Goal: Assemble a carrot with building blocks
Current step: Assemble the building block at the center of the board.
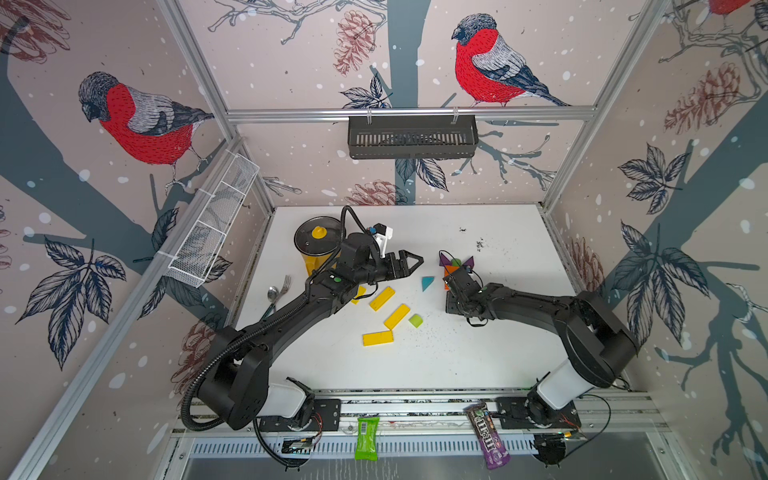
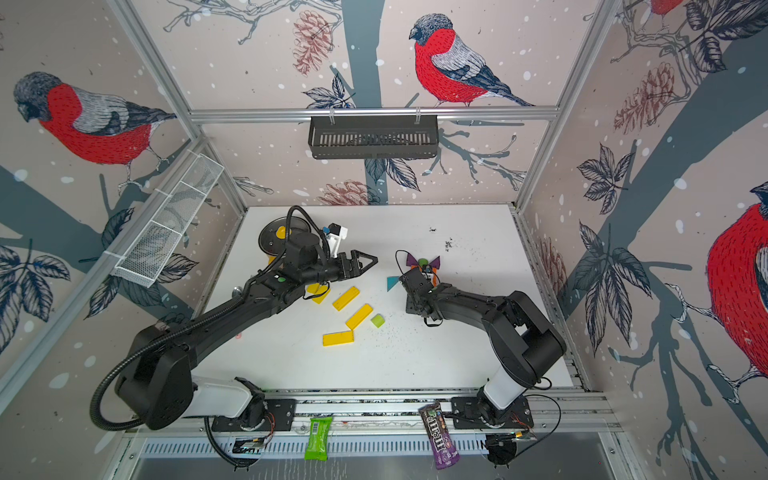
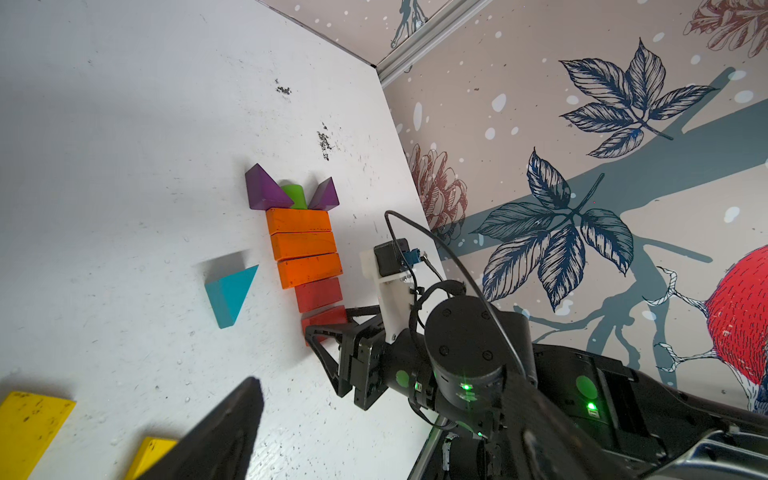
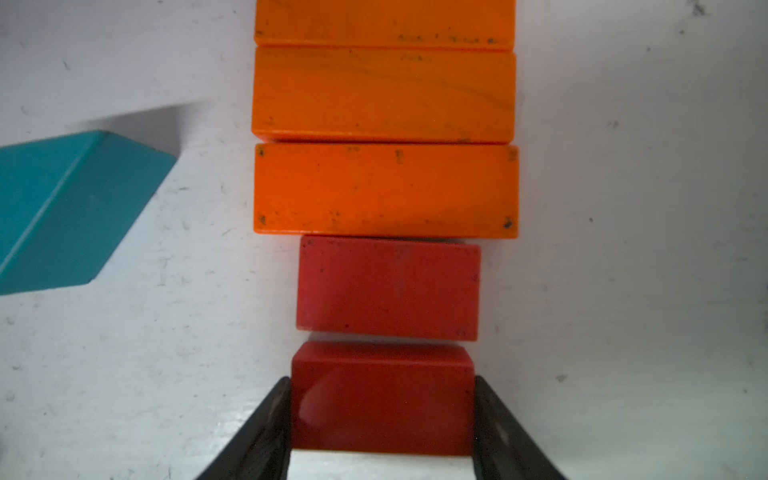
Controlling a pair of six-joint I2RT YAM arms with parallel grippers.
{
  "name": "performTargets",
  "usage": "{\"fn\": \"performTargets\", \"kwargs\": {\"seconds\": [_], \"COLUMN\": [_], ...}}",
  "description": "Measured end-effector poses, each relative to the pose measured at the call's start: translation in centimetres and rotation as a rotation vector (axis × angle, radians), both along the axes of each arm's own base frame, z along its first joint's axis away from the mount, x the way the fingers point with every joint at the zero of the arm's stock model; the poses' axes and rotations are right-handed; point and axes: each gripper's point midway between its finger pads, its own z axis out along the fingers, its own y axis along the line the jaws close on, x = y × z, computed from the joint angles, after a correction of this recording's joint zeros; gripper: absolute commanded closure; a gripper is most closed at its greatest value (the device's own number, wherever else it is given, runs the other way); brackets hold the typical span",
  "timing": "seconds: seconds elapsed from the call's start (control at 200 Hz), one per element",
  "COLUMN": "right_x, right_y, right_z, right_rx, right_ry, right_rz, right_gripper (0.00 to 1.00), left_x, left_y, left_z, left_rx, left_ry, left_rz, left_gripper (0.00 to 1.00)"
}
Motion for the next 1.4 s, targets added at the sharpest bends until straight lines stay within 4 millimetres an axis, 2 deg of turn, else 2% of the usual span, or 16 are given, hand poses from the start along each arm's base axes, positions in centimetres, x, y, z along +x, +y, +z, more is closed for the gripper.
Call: {"fn": "performTargets", "kwargs": {"seconds": [0.295,0.595,0.845,1.161,1.306,1.401], "right_x": [0.5,-0.1,0.0,-0.5,0.0,0.8], "right_y": [0.1,-0.1,0.1,-0.6,-0.2,0.8], "right_z": [-0.1,-0.2,2.5,4.1,5.9,7.4], "right_rx": [0.001,-0.010,0.023,0.011,0.016,0.023], "right_ry": [-0.014,-0.003,-0.046,-0.068,-0.107,-0.146], "right_rz": [-0.004,0.014,0.025,0.063,0.085,0.119], "right_gripper": [0.33,0.27,0.24,0.28,0.28,0.30], "left_x": [-0.1,-0.1,0.0,0.1,0.8,2.0], "left_y": [-0.1,-0.1,-0.1,0.0,0.9,2.4], "left_z": [-0.1,-0.2,-0.4,-0.3,-0.1,-0.4], "left_rx": [-0.002,-0.001,0.002,0.017,0.048,0.097], "left_ry": [0.004,0.007,0.010,-0.009,-0.023,-0.037], "left_rz": [-0.009,-0.010,-0.010,-0.005,0.046,0.124], "left_gripper": [0.09,0.09,0.09,0.09,0.09,0.10]}}
